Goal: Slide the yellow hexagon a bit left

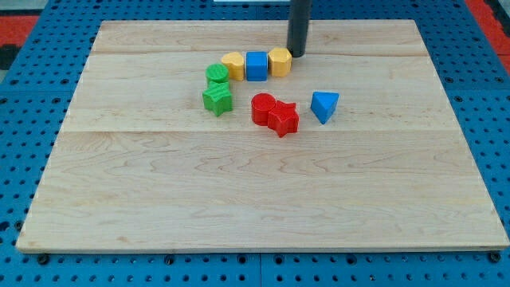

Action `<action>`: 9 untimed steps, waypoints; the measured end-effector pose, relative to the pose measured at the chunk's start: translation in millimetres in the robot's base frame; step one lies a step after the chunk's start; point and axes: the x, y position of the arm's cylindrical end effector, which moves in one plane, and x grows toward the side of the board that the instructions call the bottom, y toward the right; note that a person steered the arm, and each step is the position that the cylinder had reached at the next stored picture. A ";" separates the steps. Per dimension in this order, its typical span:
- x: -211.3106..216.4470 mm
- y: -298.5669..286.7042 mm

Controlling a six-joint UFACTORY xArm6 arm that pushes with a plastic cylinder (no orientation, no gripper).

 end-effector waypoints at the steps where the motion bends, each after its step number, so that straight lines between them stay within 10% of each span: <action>1: 8.0 -1.2; 5: 103.5 4.1; 9: 64.7 -4.6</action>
